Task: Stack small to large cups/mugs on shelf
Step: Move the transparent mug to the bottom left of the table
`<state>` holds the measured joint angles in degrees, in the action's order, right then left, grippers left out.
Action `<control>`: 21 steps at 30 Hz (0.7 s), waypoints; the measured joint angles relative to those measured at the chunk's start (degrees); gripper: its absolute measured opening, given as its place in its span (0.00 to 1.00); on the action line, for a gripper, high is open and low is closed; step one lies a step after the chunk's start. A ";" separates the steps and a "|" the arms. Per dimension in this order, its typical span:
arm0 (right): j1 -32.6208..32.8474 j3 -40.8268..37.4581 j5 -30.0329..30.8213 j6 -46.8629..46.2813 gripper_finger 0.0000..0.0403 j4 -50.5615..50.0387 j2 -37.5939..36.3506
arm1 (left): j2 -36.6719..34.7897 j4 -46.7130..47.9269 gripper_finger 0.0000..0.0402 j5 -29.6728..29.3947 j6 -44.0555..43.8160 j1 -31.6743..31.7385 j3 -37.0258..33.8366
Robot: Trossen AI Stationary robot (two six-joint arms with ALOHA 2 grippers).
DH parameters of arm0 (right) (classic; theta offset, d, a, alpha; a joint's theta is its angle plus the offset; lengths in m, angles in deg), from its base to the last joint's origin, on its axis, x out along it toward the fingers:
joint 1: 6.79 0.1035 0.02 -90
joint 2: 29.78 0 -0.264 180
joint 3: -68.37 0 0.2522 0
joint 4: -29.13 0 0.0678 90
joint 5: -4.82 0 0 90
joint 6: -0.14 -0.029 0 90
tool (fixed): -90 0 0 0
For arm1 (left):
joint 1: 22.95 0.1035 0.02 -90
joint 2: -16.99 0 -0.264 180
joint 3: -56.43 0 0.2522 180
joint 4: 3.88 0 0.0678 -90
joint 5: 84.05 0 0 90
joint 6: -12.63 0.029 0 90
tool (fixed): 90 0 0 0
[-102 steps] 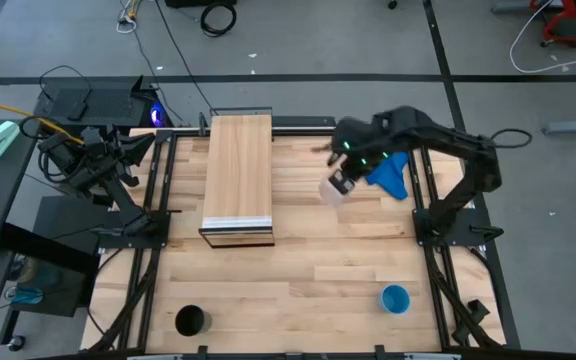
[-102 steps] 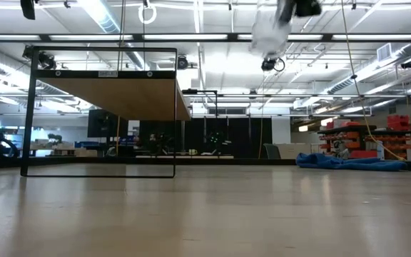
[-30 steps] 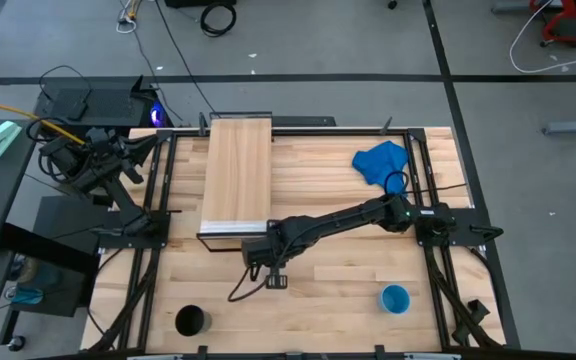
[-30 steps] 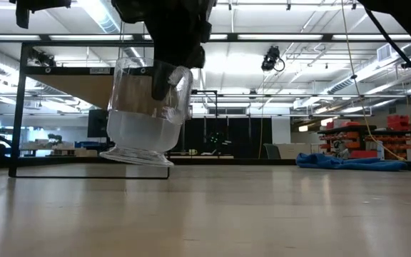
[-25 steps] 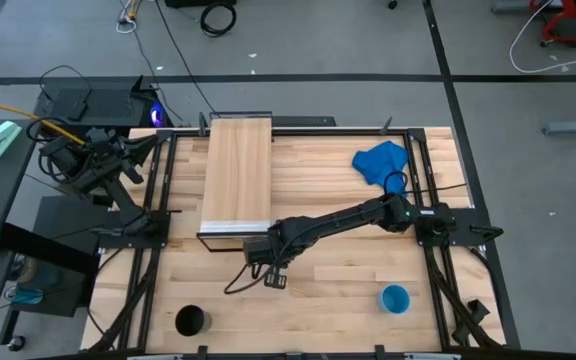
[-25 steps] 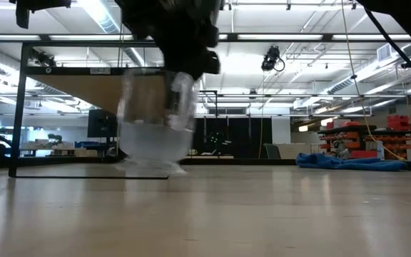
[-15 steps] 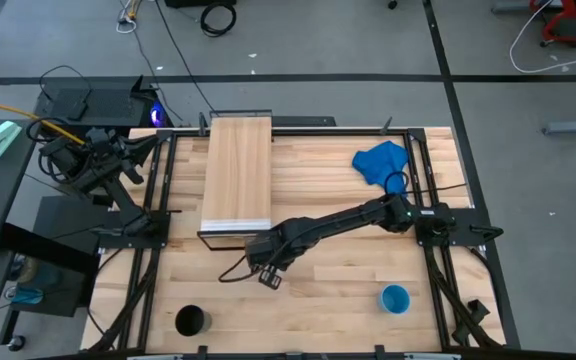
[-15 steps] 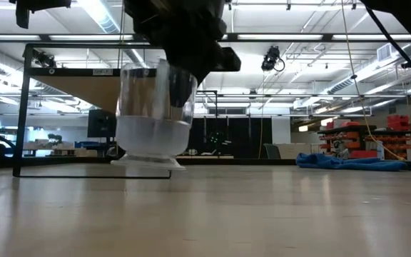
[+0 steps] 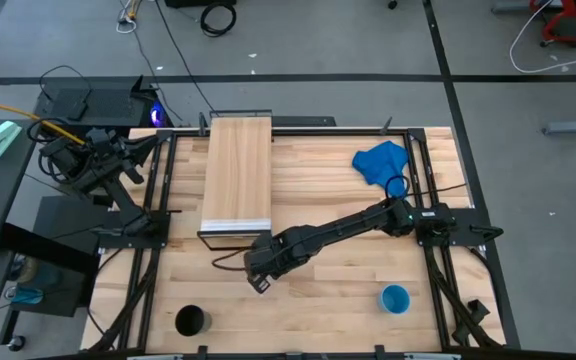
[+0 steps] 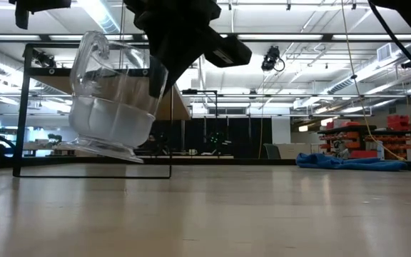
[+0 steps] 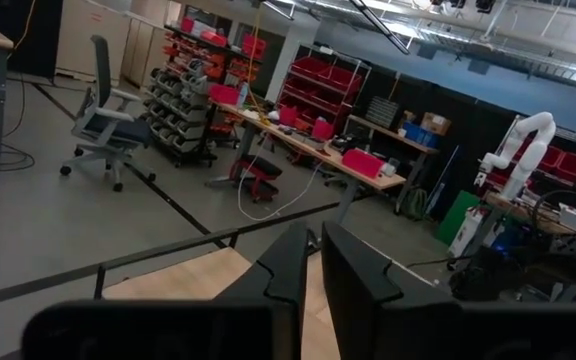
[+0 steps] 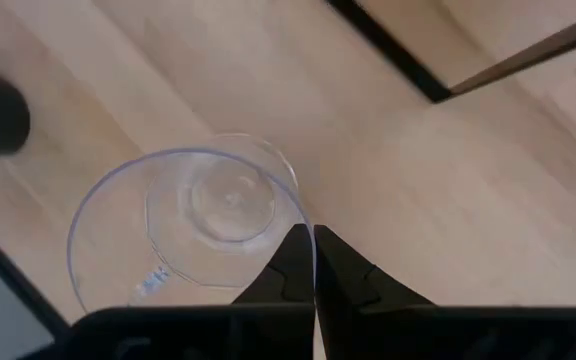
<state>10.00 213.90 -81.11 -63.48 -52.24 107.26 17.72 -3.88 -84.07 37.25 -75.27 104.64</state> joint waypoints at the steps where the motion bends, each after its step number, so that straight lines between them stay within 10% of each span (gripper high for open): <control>1: -0.04 0.00 0.14 -0.66 0.00 0.00 0.00 | 0.00 0.05 0.11 0.00 0.00 0.00 0.00; 21: 0.94 0.00 0.26 -0.87 0.01 0.47 1.92 | -0.01 0.41 0.12 0.00 -0.43 -0.02 0.00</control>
<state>10.94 213.90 -80.86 -64.35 -51.77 109.18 17.71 -3.47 -84.07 36.81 -75.29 104.64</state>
